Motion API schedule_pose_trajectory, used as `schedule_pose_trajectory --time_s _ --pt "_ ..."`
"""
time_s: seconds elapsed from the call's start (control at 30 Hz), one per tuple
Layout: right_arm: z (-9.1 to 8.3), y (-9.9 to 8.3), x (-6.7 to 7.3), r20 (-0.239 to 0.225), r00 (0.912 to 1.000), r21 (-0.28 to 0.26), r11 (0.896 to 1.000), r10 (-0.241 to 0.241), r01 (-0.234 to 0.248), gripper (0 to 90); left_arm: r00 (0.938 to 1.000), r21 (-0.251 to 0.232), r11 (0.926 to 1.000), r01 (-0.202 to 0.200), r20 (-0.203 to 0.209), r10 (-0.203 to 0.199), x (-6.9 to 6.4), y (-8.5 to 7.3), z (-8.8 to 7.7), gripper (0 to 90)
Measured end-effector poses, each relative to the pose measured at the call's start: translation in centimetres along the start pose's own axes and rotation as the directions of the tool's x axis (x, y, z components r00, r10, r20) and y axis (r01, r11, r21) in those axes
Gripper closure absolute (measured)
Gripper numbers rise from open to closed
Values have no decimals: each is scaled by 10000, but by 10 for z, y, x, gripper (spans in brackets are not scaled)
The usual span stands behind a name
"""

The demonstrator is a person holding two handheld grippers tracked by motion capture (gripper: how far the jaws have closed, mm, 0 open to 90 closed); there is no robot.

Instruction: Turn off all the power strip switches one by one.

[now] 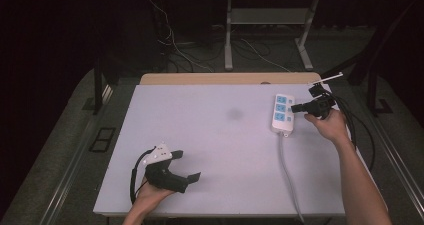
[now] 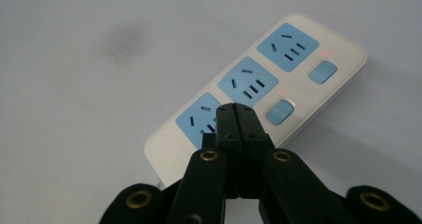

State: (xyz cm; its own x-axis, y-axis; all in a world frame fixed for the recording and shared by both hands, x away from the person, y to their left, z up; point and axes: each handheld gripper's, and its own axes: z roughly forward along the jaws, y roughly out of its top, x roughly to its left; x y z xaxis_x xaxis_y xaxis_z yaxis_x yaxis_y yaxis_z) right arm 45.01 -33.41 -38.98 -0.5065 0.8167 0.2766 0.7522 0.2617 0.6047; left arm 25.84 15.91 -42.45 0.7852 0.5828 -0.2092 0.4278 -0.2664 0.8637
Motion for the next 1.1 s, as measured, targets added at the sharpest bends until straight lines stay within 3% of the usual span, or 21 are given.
schedule_pose_trajectory --time_s 0.47,0.7,0.8,1.1 --pt "16 -14 -5 40 9985 133 9984 549 -549 900 10000 61 10000 -28 68 28 -1 0 2 0" --pt "21 -17 -7 -390 9956 -1 9964 850 -851 900 10000 17 10000 -21 37 21 0 0 2 0" --pt "23 -17 -6 -186 9967 127 9969 784 -782 900 10000 21 10000 -16 40 16 0 0 2 0" --pt "25 -23 -9 -543 9935 -105 9949 997 -1004 900 10000 63 10000 -49 51 49 -1 0 2 0"
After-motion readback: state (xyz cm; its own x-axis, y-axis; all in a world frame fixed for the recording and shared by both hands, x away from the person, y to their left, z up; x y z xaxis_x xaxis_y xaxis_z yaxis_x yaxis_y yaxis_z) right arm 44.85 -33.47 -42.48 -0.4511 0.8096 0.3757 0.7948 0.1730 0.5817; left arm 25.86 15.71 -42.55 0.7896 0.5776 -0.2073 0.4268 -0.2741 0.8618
